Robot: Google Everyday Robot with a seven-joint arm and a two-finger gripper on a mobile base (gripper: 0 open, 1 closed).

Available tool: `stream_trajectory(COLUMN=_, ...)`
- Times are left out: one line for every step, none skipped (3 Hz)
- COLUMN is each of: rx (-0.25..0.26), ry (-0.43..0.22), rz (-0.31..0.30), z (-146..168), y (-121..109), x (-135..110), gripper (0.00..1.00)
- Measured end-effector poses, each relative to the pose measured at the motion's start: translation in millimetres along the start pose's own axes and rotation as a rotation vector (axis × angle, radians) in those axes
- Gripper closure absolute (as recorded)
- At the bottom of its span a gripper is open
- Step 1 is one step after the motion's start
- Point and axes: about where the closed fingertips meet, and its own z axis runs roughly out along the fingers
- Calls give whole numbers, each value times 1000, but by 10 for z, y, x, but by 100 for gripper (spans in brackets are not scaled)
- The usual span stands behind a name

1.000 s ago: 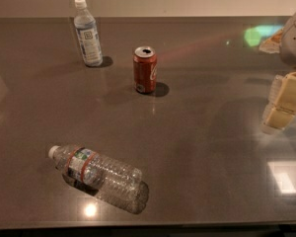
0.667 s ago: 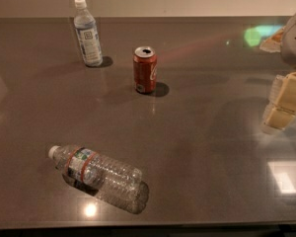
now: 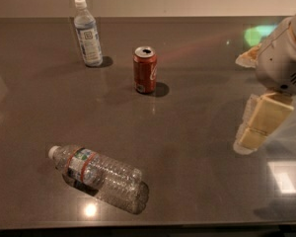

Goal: Move water bottle near coke can

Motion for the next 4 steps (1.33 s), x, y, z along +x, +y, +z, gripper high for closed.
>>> stream_trajectory(rx=-11, ry=-32, rz=-17, z=232, y=269, x=-256, gripper=0)
stream_trajectory(rx=-38, ry=-32, rz=-22, z=566, y=535, x=-503, gripper=0)
stream_trajectory(rx=-97, ry=-25, rz=-13, z=865, y=803, x=-748, gripper=0)
stream_trajectory(rx=-172, ry=-38, rz=-30, z=1042, y=1116, x=-1031, gripper=0)
